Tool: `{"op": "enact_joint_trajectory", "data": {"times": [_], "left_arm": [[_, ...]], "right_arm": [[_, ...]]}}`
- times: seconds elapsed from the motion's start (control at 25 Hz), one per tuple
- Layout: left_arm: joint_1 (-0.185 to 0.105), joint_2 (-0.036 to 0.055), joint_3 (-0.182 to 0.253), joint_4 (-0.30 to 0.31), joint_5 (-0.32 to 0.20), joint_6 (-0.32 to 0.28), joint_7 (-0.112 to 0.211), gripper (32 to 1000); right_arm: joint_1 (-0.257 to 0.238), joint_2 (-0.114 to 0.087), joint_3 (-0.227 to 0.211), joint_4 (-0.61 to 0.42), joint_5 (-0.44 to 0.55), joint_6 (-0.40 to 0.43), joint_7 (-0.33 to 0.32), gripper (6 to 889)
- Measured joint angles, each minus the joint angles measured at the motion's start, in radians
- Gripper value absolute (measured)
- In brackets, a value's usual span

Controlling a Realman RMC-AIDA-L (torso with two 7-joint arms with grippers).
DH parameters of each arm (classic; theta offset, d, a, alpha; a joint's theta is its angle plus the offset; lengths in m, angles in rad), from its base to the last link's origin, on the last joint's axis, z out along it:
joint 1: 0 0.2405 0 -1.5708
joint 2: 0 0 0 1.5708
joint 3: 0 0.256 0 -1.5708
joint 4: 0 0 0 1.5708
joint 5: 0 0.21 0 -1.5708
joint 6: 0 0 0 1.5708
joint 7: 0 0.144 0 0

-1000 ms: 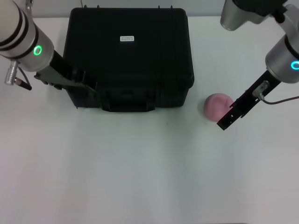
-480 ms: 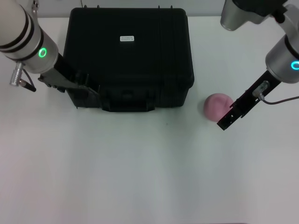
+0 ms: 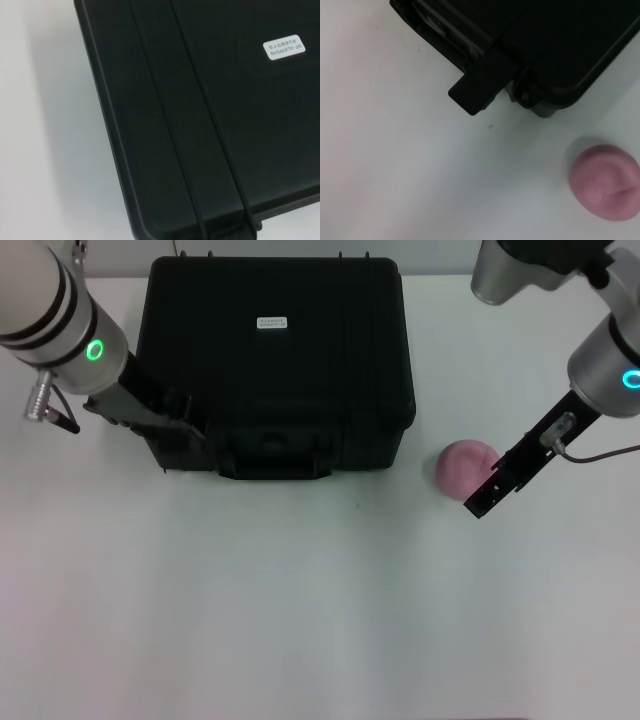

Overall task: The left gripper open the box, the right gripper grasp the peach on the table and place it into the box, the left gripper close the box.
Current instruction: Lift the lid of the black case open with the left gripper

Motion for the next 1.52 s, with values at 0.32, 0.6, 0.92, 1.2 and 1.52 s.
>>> {"op": "enact_joint_trajectory", "data": {"times": [0.32,0.6,0.92,1.2,1.52], "left_arm": [[-0.015,-0.0001,0.024,-0.023,-0.001,-0.007,0.009,549],[-0.017,-0.0002,0.031,-0.023,0.002,-0.008,0.006,468],[-0.016,0.0001,0.033,-0.007,0.001,-0.02,0.005,469],[-0.006,0.0002,0.035,0.057,-0.001,-0.043,0.003,466],[0.011,0.0003,0.033,0.149,0.004,-0.078,-0.003,466]], "right_arm": [[0.002,0.0,0.002,0.001,0.0,0.0,0.0,820],[0.003,0.0,0.002,0.002,0.0,0.0,0.0,816],[0.004,0.0,0.004,0.002,0.0,0.0,-0.001,811],[0.004,0.0,0.006,0.002,0.0,0.0,-0.001,806],[0.003,0.0,0.008,0.002,0.0,0.0,-0.003,801]]}}
